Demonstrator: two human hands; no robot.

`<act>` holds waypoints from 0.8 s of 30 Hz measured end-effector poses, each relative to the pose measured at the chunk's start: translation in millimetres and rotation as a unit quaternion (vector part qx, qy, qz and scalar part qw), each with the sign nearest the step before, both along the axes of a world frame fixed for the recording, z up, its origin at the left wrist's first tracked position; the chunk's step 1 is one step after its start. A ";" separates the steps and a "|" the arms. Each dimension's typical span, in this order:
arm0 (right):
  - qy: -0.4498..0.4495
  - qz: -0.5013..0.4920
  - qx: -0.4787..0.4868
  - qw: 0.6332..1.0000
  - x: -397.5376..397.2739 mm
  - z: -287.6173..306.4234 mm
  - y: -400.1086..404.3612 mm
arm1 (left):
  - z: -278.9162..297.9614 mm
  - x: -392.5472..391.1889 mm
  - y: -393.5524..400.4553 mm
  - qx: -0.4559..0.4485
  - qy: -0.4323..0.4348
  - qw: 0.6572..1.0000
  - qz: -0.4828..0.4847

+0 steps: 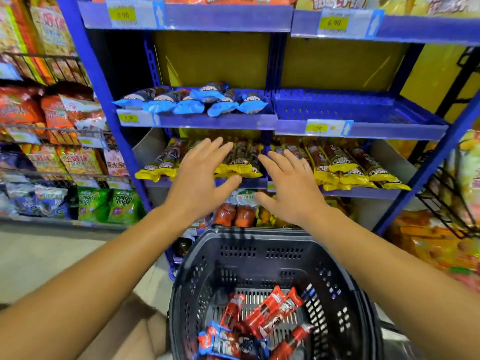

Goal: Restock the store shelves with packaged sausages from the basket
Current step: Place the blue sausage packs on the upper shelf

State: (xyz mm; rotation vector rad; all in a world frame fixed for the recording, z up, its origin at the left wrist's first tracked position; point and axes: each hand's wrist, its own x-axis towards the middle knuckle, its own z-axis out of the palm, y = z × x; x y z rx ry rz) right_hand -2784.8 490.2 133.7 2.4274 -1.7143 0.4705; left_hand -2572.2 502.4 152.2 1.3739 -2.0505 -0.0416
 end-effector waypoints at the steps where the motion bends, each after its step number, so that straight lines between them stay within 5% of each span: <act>1: 0.003 0.003 0.015 1.000 -0.7 -10.8 7.7 | -11.7 -4.1 6.4 0.016 -0.008 1.000 -0.008; 19: 0.063 -0.002 0.338 0.939 -50.8 -253.7 85.3 | -254.4 -18.6 71.8 0.270 -0.104 0.955 -0.067; 24: 0.067 0.059 0.388 0.917 -34.0 -315.6 73.1 | -292.4 -6.6 65.9 0.324 -0.234 0.914 -0.067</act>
